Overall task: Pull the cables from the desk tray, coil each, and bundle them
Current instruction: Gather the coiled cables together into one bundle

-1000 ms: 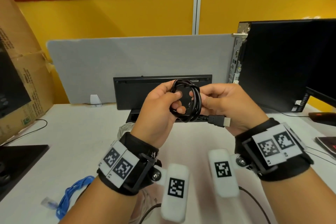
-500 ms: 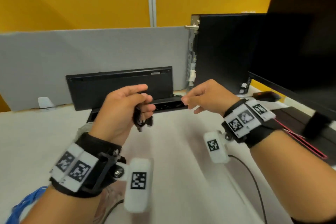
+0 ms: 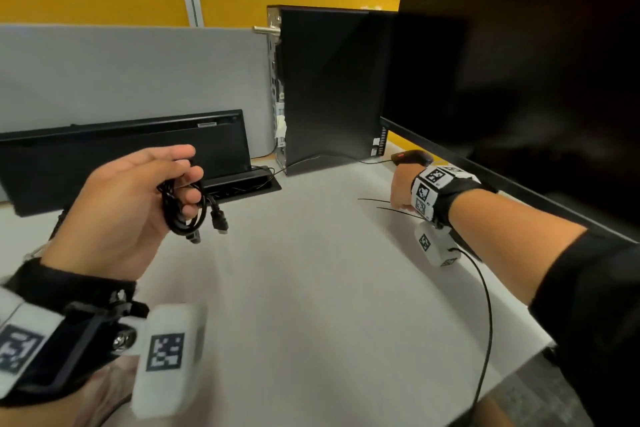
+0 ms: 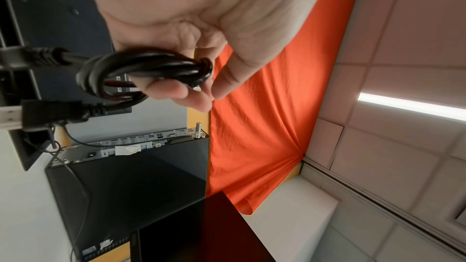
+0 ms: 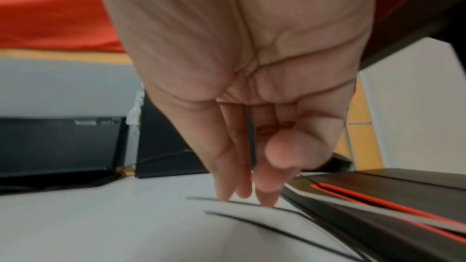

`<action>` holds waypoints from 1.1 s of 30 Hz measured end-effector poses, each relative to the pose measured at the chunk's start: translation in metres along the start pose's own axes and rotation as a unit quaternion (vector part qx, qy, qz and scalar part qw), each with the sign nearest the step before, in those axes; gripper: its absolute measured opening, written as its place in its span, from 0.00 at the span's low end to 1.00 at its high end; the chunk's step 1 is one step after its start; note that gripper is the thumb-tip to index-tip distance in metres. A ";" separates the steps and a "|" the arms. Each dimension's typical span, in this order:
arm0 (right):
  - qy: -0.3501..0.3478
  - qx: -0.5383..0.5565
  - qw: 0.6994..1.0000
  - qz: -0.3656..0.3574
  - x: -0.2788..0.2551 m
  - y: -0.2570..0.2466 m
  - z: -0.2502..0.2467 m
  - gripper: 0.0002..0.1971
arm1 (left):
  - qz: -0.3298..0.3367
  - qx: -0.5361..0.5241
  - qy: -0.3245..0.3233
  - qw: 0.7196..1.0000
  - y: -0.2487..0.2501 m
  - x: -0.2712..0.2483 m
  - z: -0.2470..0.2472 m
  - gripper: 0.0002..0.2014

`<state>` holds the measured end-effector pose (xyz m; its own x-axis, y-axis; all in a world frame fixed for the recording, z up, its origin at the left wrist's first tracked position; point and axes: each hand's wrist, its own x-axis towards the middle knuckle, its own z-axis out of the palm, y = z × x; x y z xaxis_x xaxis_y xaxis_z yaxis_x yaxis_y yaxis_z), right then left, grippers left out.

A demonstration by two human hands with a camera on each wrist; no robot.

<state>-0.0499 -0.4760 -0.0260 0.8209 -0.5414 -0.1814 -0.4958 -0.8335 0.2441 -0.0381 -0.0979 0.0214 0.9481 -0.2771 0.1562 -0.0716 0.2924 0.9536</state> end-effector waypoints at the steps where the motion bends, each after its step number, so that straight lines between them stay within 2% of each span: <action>1: -0.002 -0.020 1.000 0.006 0.006 0.004 0.006 0.06 | -0.001 0.001 -0.002 1.000 0.000 0.000 0.000 0.10; 7: 0.051 -0.012 0.998 0.047 0.029 0.011 0.023 0.06 | -0.006 0.008 -0.004 1.000 -0.002 0.000 0.002 0.10; 10: 0.032 -0.008 0.999 0.036 0.034 0.008 0.023 0.06 | -0.006 0.010 -0.004 1.000 -0.002 -0.001 0.003 0.10; 13: 0.046 0.002 0.999 0.007 0.031 0.007 0.027 0.05 | -0.008 0.009 -0.003 1.000 -0.002 0.000 0.002 0.10; 16: 0.051 -0.035 0.998 -0.005 0.026 0.007 0.031 0.05 | -0.005 0.006 -0.003 1.000 -0.001 -0.001 0.002 0.10; 19: 0.075 -0.027 0.996 -0.051 0.018 0.003 0.013 0.09 | 0.001 0.004 -0.001 1.000 0.000 -0.001 0.001 0.09; 21: 0.098 0.036 0.991 -0.078 0.008 -0.001 -0.013 0.11 | 0.006 0.003 0.003 1.000 0.000 0.000 -0.001 0.09; 23: 0.111 0.100 0.985 -0.092 -0.002 -0.007 -0.039 0.07 | 0.011 0.004 0.010 1.000 0.000 0.001 -0.004 0.09; 25: 0.140 0.197 0.964 -0.108 -0.010 -0.013 -0.057 0.05 | 0.017 0.004 0.017 1.000 0.000 0.002 -0.005 0.10; 28: 0.173 0.375 0.897 -0.158 -0.024 -0.034 -0.071 0.07 | 0.028 0.010 0.034 0.999 -0.001 0.006 -0.008 0.10; 30: 0.148 0.474 0.846 -0.195 -0.034 -0.054 -0.079 0.09 | 0.038 0.018 0.047 0.998 -0.001 0.008 -0.011 0.10; 33: 0.066 0.557 0.788 -0.255 -0.053 -0.089 -0.089 0.09 | 0.059 0.035 0.062 0.996 -0.003 0.010 -0.016 0.10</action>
<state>-0.0238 -0.3634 0.0471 0.9797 -0.1496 0.1332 0.0273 -0.5589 -0.8288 -0.0234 -0.0873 0.0166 0.9625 -0.1284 0.2389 -0.2018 0.2495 0.9471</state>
